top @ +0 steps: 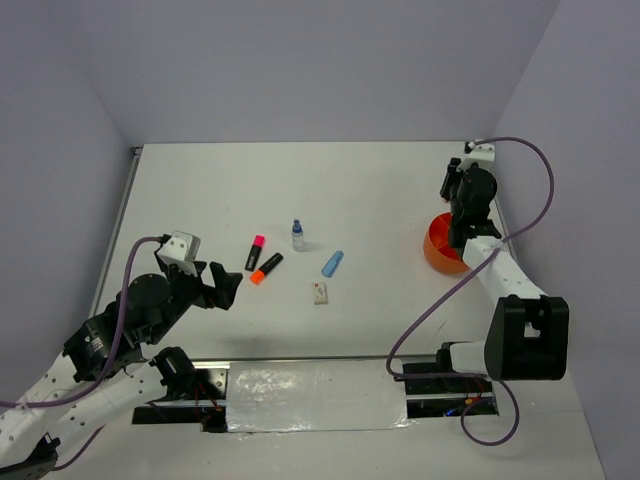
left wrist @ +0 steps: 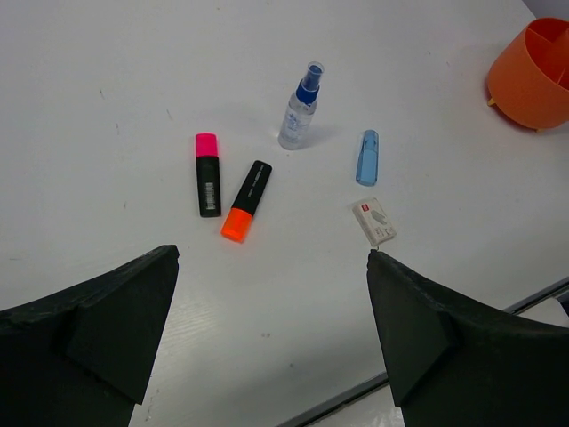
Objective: Sort the stationery into containers
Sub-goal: Place the stationery in the storage box.
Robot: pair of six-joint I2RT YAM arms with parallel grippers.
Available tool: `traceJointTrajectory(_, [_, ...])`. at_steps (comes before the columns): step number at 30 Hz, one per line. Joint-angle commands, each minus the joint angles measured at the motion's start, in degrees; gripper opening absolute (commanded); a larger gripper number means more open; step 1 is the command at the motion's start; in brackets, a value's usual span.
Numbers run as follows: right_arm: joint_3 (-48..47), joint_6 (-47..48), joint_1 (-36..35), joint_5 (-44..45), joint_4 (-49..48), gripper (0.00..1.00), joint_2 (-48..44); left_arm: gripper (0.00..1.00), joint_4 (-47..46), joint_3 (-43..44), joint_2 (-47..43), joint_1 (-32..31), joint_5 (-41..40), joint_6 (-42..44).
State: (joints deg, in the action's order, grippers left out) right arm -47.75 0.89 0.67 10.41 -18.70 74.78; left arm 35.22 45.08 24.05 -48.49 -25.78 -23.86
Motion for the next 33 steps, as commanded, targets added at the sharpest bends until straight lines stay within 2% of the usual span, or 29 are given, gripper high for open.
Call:
traceJointTrajectory(1, [1.9,-0.3,2.0,2.1,-6.2,0.00,0.0,0.99,-2.9,-0.1,-0.5,0.2,1.3,1.6])
traceJointTrajectory(12, [6.0,-0.3,2.3,10.1,-7.6,0.00,1.2,0.99,-3.1,-0.3,-1.5,0.2,2.0,2.0])
traceJointTrajectory(18, [6.9,-0.2,2.3,10.4,-7.8,0.02,1.7,0.99,-3.1,-0.3,-2.0,0.2,2.2,2.1])
traceJointTrajectory(25, [8.4,-0.4,2.2,11.9,-8.5,0.09,1.3,0.99,-3.1,-0.3,-2.9,0.2,2.0,2.1])
traceJointTrajectory(29, [9.5,-0.7,2.1,12.7,-9.0,0.24,0.8,0.99,-3.1,-0.3,-3.7,0.2,1.7,2.0])
traceJointTrajectory(33, [10.0,-2.0,2.1,12.7,-9.2,0.27,0.8,0.99,-2.9,-0.3,-3.7,0.2,1.3,1.8])
